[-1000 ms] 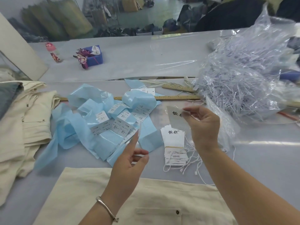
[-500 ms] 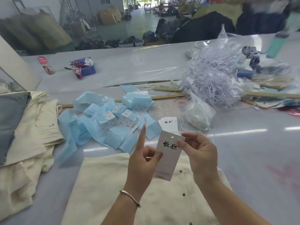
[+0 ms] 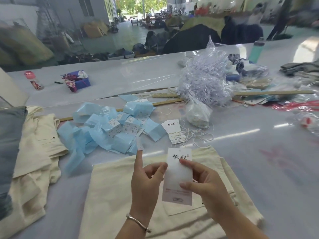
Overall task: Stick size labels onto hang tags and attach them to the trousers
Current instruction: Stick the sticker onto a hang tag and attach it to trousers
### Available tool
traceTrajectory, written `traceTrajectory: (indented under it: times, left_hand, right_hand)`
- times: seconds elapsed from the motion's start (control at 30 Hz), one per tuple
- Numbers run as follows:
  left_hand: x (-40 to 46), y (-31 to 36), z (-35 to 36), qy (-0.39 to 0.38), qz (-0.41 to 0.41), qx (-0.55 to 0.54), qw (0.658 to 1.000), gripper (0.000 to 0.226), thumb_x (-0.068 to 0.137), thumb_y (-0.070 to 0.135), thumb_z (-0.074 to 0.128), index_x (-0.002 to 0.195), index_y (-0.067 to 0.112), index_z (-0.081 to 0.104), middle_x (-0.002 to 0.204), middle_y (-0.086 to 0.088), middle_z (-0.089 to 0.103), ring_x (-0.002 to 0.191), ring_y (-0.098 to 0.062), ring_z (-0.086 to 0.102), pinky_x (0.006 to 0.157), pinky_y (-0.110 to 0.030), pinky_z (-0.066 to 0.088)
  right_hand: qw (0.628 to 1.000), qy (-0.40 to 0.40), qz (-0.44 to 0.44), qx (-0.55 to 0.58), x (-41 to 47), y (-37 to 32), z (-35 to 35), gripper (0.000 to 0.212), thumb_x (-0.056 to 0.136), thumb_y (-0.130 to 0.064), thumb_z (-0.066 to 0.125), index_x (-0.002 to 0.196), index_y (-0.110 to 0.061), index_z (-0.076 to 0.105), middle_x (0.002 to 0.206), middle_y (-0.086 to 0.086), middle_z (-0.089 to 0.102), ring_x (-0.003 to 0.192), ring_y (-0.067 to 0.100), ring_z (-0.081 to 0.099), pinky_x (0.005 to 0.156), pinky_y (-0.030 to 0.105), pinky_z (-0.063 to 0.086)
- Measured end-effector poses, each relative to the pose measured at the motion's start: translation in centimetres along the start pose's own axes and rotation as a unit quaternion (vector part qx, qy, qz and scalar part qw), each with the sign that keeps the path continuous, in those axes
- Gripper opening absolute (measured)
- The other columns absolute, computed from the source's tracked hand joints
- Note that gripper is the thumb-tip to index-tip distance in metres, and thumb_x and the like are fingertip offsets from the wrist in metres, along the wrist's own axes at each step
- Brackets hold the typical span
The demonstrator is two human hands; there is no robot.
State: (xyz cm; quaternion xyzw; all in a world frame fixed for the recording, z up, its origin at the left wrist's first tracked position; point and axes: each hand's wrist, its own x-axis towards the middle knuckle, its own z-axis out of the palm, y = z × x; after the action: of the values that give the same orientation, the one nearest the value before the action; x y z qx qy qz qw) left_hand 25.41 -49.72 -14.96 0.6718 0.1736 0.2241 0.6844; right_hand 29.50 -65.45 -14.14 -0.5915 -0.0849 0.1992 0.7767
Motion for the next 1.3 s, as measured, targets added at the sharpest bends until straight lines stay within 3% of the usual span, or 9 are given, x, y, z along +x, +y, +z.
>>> traceTrajectory:
  times: [0.1, 0.27, 0.4, 0.5, 0.6, 0.87, 1.07, 1.23, 1.3]
  left_hand:
    - [-0.7, 1.1, -0.5, 0.028, 0.032, 0.031, 0.999, 0.039, 0.087, 0.023, 0.068, 0.121, 0.037, 0.053, 0.12, 0.011, 0.063, 0.113, -0.002, 0.056, 0.08, -0.006, 0.044]
    - [-1.7, 3.8, -1.3, 0.0, 0.043, 0.023, 0.999, 0.02, 0.071, 0.042, 0.07, 0.09, 0.037, 0.069, 0.133, 0.013, 0.055, 0.127, -0.005, 0.049, 0.11, -0.036, 0.033]
    - [-2.0, 4.5, -0.7, -0.048, 0.039, 0.074, 0.995, 0.041, 0.057, 0.054, 0.07, 0.084, 0.022, 0.071, 0.132, 0.02, 0.054, 0.13, -0.003, 0.044, 0.099, -0.022, 0.033]
    - [-2.2, 4.4, -0.2, -0.07, 0.055, 0.136, 0.987, 0.03, 0.063, 0.045, 0.07, 0.081, 0.021, 0.069, 0.13, 0.023, 0.051, 0.127, 0.002, 0.041, 0.083, -0.005, 0.03]
    - [-2.4, 4.4, -0.1, -0.092, 0.065, 0.172, 0.979, 0.026, 0.065, 0.043, 0.07, 0.08, 0.022, 0.068, 0.129, 0.024, 0.048, 0.127, 0.004, 0.037, 0.09, -0.01, 0.029]
    - [-2.3, 4.2, 0.2, -0.097, 0.077, 0.224, 0.967, 0.016, 0.076, 0.023, 0.08, 0.082, 0.023, 0.065, 0.127, 0.015, 0.049, 0.127, -0.005, 0.042, 0.107, -0.03, 0.032]
    - [-2.5, 4.2, 0.6, -0.079, 0.106, 0.224, 0.966, 0.023, 0.075, 0.03, 0.079, 0.086, 0.021, 0.061, 0.124, 0.021, 0.047, 0.116, 0.016, 0.043, 0.088, -0.001, 0.03]
    - [-3.1, 4.2, 1.4, -0.053, 0.08, 0.185, 0.978, 0.03, 0.072, 0.043, 0.067, 0.094, 0.029, 0.054, 0.1, 0.01, 0.063, 0.087, -0.012, 0.064, 0.073, -0.04, 0.055]
    - [-3.2, 4.3, 1.5, -0.054, 0.081, 0.176, 0.98, 0.035, 0.072, 0.043, 0.069, 0.102, 0.036, 0.052, 0.097, 0.007, 0.066, 0.082, -0.017, 0.068, 0.069, -0.041, 0.056]
  right_hand:
    - [0.999, 0.012, 0.005, -0.039, -0.5, -0.6, -0.6, 0.067, 0.066, 0.024, 0.067, 0.122, -0.013, 0.063, 0.109, 0.008, 0.072, 0.098, 0.017, 0.065, 0.08, 0.032, 0.053]
    - [0.996, 0.0, -0.005, -0.092, -1.0, -1.7, -0.2, 0.079, 0.054, 0.001, 0.071, 0.129, -0.021, 0.057, 0.108, 0.006, 0.072, 0.096, 0.019, 0.066, 0.088, 0.041, 0.052]
    - [0.997, -0.033, -0.009, -0.075, -1.1, -1.7, 0.2, 0.079, 0.057, 0.004, 0.067, 0.13, -0.022, 0.052, 0.111, 0.004, 0.072, 0.096, 0.018, 0.067, 0.086, 0.037, 0.056]
    - [0.995, -0.047, -0.011, -0.087, -1.2, -1.7, 0.3, 0.083, 0.059, 0.004, 0.069, 0.136, -0.019, 0.048, 0.114, 0.008, 0.07, 0.104, 0.025, 0.066, 0.09, 0.042, 0.055]
    - [0.991, -0.052, -0.025, -0.12, -1.1, -1.9, 0.1, 0.084, 0.06, -0.002, 0.074, 0.139, -0.019, 0.047, 0.114, 0.009, 0.07, 0.11, 0.029, 0.063, 0.094, 0.051, 0.051]
    - [0.987, -0.073, -0.045, -0.135, -0.6, -1.9, 0.2, 0.081, 0.065, -0.003, 0.076, 0.138, -0.023, 0.048, 0.114, 0.007, 0.07, 0.113, 0.026, 0.062, 0.094, 0.042, 0.052]
    - [0.991, -0.085, -0.059, -0.085, -0.5, -2.1, 0.5, 0.078, 0.063, -0.007, 0.077, 0.136, -0.019, 0.051, 0.113, 0.01, 0.07, 0.109, 0.021, 0.063, 0.082, 0.037, 0.056]
    - [0.992, -0.065, -0.079, -0.079, -0.3, -2.4, 0.7, 0.078, 0.061, 0.003, 0.065, 0.135, -0.015, 0.052, 0.106, 0.01, 0.072, 0.1, 0.017, 0.065, 0.078, 0.034, 0.057]
    - [0.992, -0.061, -0.081, -0.075, -0.3, -2.6, 0.8, 0.077, 0.061, 0.006, 0.064, 0.134, -0.014, 0.052, 0.104, 0.009, 0.073, 0.097, 0.015, 0.065, 0.076, 0.033, 0.057]
